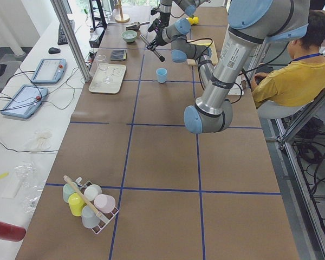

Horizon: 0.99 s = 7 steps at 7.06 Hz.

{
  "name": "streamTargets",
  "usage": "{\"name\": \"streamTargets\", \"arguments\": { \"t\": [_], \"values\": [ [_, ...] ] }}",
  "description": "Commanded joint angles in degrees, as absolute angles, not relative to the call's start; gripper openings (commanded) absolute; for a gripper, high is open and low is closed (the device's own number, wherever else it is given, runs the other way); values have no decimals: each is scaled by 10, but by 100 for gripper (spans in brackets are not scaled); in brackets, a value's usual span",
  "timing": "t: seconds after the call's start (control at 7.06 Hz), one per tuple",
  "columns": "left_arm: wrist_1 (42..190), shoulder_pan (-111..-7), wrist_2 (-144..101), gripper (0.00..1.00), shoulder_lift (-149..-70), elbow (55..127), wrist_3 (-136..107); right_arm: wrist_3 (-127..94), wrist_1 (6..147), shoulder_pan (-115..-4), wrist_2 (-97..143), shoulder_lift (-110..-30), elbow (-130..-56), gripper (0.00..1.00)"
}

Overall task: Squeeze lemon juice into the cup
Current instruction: 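Lower the muddler into the cup onto the lemon slice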

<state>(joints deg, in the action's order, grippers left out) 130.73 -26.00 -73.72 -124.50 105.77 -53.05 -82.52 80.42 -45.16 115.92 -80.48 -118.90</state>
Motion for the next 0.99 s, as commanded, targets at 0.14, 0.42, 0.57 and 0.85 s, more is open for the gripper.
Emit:
{"name": "streamTargets", "arguments": {
  "t": [0.14, 0.42, 0.57, 0.85],
  "values": [
    [1440, -233, -647, 0, -1244, 980, -481, -733, 804, -510, 1209, -842, -1191, 100],
    [1441, -188, -525, 0, -1244, 963, -476, -730, 804, -514, 1215, -844, -1191, 100],
    [1441, -175, -505, 0, -1244, 962, -471, -730, 804, -515, 1215, -844, -1191, 100],
    [1442, -152, -449, 0, -1246, 947, -470, -730, 804, -515, 1215, -845, -1191, 100]
  ]
}}
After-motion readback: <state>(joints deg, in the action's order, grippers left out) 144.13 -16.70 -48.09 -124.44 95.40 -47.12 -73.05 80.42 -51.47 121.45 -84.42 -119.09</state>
